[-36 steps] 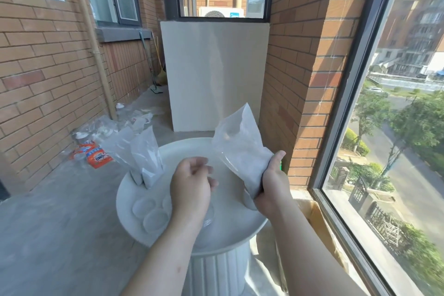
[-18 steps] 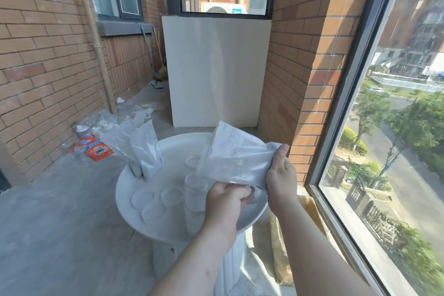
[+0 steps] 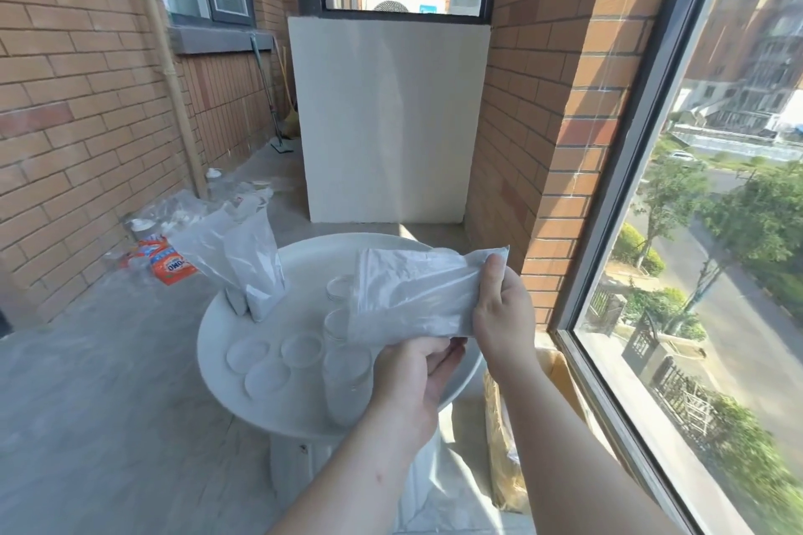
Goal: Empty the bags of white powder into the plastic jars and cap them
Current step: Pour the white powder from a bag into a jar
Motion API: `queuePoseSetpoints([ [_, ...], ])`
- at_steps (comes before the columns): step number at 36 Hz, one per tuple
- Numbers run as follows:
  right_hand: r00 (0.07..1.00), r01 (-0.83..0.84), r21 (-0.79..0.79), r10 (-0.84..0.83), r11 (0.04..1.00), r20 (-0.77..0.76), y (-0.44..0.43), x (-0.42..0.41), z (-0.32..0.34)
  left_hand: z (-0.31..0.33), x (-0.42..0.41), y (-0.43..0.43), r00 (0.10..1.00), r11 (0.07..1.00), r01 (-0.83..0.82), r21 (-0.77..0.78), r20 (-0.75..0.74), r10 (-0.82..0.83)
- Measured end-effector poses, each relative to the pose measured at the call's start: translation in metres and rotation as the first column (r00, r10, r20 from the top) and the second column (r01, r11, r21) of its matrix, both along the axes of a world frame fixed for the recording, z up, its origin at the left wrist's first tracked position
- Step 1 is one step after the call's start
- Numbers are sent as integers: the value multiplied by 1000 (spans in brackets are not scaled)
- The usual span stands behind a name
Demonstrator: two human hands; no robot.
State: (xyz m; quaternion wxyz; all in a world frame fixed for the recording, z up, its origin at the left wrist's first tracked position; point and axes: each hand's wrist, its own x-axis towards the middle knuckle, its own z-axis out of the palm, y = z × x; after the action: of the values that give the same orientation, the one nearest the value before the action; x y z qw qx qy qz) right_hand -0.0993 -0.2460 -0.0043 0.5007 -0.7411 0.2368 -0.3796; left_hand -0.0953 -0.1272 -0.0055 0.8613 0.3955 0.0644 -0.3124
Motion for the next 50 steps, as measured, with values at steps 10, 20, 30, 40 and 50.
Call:
queuePoseSetpoints([
  [10, 1000, -29, -45, 28, 999, -13, 5, 2, 3, -6, 4, 1, 996, 996, -21, -83, -89, 13],
  [20, 998, -61, -73, 60, 995, -13, 9, 3, 4, -7, 4, 3, 990, 991, -47, -126, -135, 30],
  [30, 997, -77, -107, 79, 991, 19, 15, 3, 7, -14, 8, 2, 988, 988, -48, -149, -154, 24],
  [40, 996, -76, -152, 82, 985, 33, 16, 5, 2, -22, 11, -2, 987, 985, -52, -164, -161, 25],
  [50, 994, -91, -180, 101, 980, 50, 18, 6, 3, -19, 9, 0, 985, 982, -52, -180, -174, 21],
])
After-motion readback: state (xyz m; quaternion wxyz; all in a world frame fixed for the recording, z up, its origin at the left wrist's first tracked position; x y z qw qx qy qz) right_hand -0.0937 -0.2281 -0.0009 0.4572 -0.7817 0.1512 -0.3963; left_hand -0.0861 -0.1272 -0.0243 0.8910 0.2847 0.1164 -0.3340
